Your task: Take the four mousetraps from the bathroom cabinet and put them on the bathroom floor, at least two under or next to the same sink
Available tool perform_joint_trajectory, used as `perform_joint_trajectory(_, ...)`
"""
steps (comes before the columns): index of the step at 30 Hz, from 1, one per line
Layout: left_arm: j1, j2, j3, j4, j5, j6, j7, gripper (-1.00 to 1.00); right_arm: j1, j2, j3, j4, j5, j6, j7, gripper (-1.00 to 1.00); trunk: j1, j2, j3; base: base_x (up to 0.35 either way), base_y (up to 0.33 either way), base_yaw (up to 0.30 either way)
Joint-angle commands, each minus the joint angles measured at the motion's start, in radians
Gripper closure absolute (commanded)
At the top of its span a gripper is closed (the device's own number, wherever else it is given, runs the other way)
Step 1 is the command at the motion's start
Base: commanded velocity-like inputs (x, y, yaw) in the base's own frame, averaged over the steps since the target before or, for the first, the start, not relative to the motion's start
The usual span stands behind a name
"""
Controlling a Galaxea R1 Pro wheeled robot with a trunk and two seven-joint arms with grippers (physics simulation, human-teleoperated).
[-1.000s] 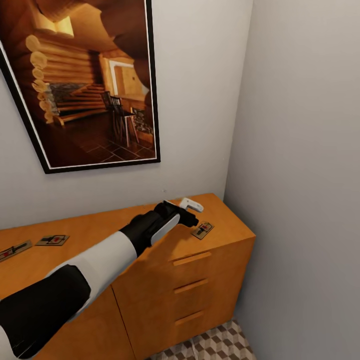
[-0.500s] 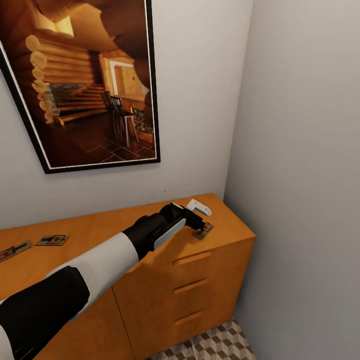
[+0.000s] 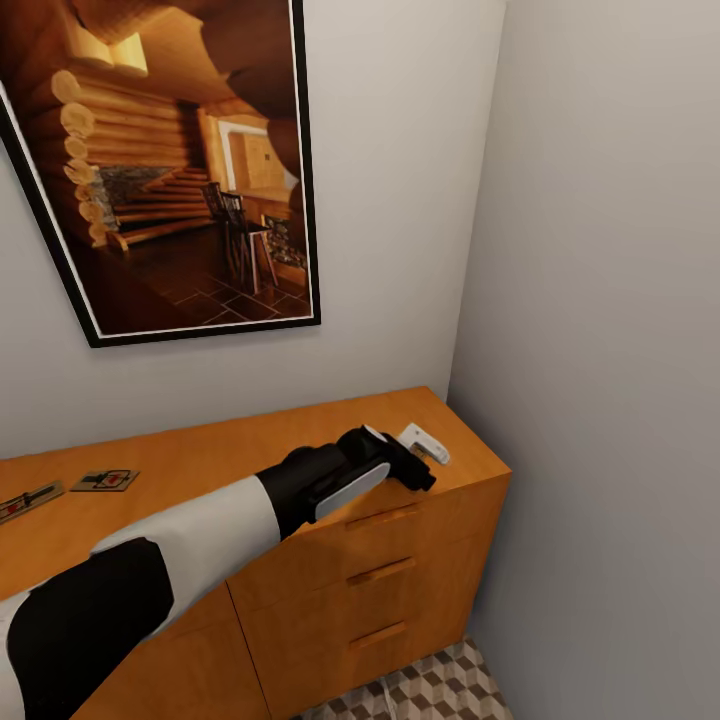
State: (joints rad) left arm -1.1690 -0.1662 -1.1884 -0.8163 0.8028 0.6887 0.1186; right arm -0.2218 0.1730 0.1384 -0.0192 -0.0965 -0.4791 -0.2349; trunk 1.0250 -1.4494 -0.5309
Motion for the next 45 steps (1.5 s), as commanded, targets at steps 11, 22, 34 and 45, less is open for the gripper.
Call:
perform_joint_trajectory(11,-0.001,0.01,-0.034,-0.005,0.02,0.0,0.01,-1.0,-0.001,-0.001,0.009,0.002,-0.012,-0.004,-0.001,1.0,0.0,-0.001,-0.001,0.0,0.0,0.0)
perform_joint_trajectory(22,-0.001,0.022,0.001,0.01,0.033,-0.001,0.015,-1.0,-0.001,-0.002,0.009,0.002,-0.012,-0.004,-0.001,1.0,0.0,-0.001,-0.001,0.0,0.0,0.0)
perform_joint_trajectory(34,-0.001,0.024,0.003,0.011,0.039,-0.001,0.013,-1.0,-0.001,-0.001,0.009,0.002,-0.012,-0.004,-0.001,1.0,0.0,-0.001,-0.001,0.0,0.0,0.0)
perform_joint_trajectory(45,-0.001,0.025,0.003,0.011,0.041,-0.003,0.009,-1.0,-0.001,-0.002,0.009,0.002,-0.012,-0.004,-0.001,1.0,0.0,-0.001,-0.001,0.0,0.0,0.0)
